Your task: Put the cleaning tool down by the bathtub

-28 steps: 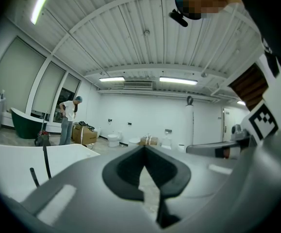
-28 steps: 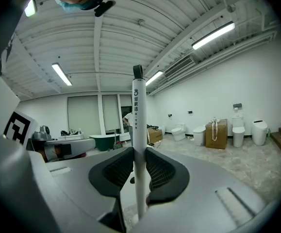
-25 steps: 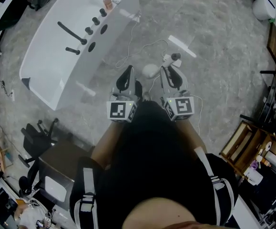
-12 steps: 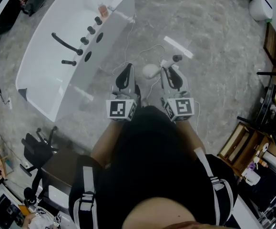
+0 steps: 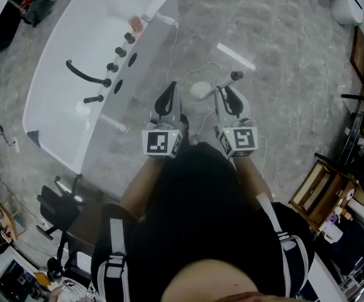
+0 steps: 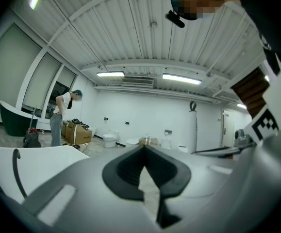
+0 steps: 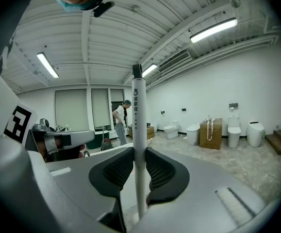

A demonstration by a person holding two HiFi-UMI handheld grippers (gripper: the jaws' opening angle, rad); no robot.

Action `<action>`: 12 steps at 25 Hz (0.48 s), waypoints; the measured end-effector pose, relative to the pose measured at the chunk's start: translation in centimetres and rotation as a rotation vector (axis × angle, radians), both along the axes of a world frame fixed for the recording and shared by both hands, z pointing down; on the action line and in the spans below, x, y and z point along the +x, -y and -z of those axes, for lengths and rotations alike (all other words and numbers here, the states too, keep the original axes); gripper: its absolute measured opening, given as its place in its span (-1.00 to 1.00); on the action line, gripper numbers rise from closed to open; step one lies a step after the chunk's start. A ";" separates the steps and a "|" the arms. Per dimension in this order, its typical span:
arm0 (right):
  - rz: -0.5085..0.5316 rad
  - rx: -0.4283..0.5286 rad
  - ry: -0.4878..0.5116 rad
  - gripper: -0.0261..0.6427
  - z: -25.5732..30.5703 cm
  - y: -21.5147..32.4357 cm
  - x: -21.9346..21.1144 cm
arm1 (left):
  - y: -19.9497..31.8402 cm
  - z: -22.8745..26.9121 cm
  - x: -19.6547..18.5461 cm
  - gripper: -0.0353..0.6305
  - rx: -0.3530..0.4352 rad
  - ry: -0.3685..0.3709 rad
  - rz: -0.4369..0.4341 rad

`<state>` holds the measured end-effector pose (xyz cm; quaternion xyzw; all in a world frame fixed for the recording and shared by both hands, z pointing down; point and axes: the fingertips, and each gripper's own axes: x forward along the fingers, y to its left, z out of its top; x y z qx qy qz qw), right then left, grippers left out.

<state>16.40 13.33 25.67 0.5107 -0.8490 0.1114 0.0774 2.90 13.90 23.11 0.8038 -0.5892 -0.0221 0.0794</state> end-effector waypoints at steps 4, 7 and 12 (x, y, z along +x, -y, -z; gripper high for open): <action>-0.021 -0.005 -0.011 -0.67 -0.2 3.2 -1.0 | 3.0 -0.1 -1.2 -0.87 -0.012 0.003 -0.018; -0.039 -0.007 -0.018 -0.67 -0.4 5.4 -1.7 | 5.4 -0.3 -2.2 -0.87 -0.016 0.000 -0.039; -0.074 -0.004 -0.024 -0.67 -0.6 8.5 -2.7 | 8.9 -0.5 -3.4 -0.87 -0.015 0.002 -0.073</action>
